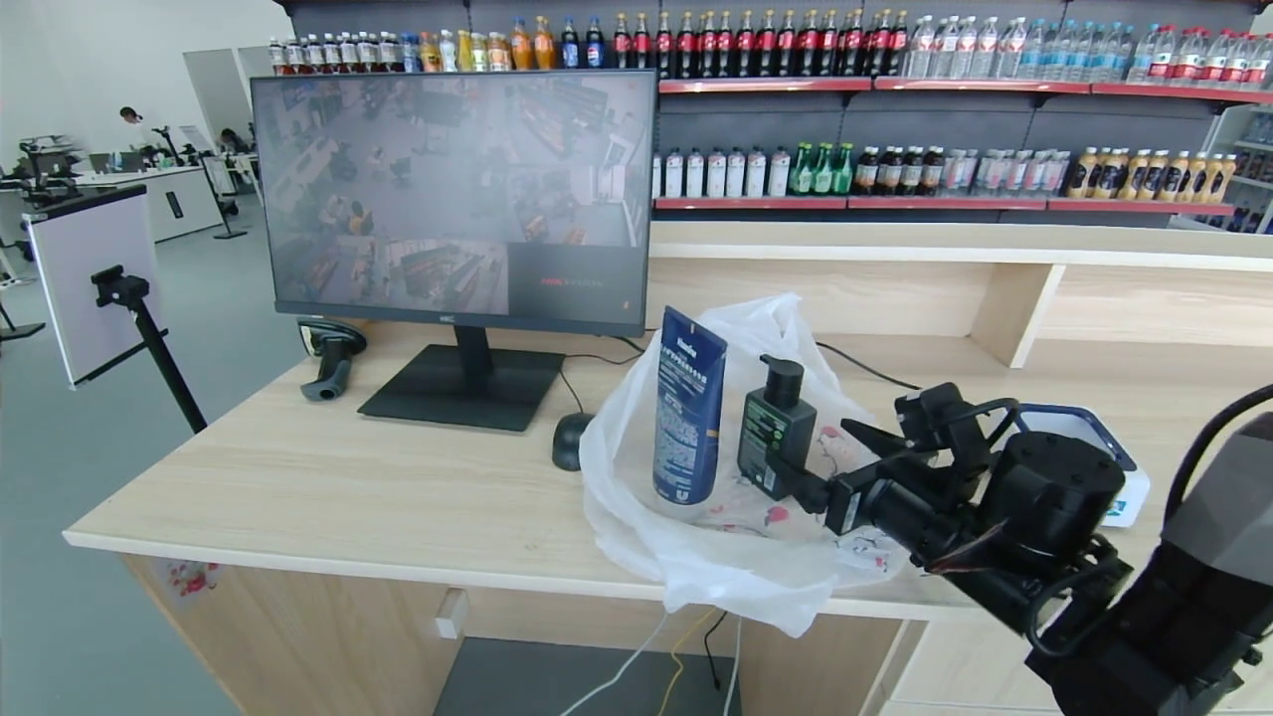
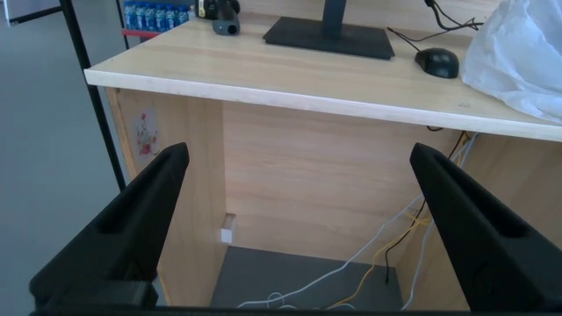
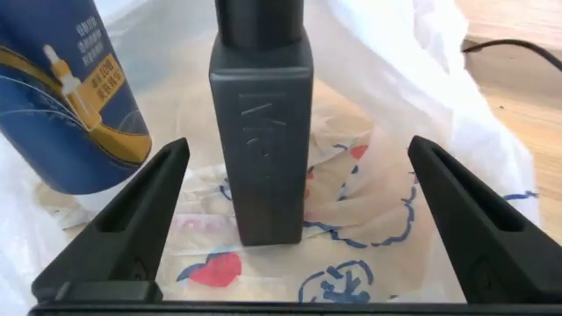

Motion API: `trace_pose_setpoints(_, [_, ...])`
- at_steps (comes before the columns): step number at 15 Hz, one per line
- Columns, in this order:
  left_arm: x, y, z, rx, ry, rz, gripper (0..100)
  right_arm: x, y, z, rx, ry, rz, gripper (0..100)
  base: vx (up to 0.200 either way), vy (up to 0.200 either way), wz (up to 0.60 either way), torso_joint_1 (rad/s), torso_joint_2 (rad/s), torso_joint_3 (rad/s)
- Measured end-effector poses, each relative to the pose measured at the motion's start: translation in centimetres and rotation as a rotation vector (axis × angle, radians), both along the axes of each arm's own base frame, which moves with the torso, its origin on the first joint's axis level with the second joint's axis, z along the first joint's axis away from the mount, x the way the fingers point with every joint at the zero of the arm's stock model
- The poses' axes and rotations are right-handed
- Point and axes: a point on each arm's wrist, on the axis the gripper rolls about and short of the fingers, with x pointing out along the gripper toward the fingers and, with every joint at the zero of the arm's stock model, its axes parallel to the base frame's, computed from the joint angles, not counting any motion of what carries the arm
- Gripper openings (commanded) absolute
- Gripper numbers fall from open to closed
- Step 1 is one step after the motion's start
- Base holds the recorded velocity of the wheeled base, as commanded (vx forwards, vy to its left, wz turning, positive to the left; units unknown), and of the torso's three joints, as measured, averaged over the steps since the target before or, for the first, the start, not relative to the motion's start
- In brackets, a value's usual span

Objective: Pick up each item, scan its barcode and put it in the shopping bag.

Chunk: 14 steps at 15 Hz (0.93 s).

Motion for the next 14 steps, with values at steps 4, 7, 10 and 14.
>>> trace_pose_setpoints(4, [0.0, 0.0, 0.0, 0.001, 0.002, 0.000, 100, -3.6, -1.5, 2.7, 0.024, -0.045, 0.003, 100, 0.000, 0.000, 0.00, 0.000, 0.00, 0.000])
trace_pose_setpoints(7, [0.0, 0.0, 0.0, 0.001, 0.002, 0.000, 100, -8.0, -3.5, 3.8, 0.038, -0.051, 0.003, 100, 0.000, 0.000, 0.00, 0.000, 0.00, 0.000])
trace_pose_setpoints(10, [0.0, 0.0, 0.0, 0.001, 0.003, 0.000, 100, -11.9, -5.4, 5.0, 0.077, -0.096, -0.018, 100, 0.000, 0.000, 0.00, 0.000, 0.00, 0.000])
trace_pose_setpoints(14, [0.0, 0.0, 0.0, 0.000, 0.003, 0.001, 100, -14.2, -7.0, 6.0, 0.091, -0.133, -0.072, 100, 0.000, 0.000, 0.00, 0.000, 0.00, 0.000])
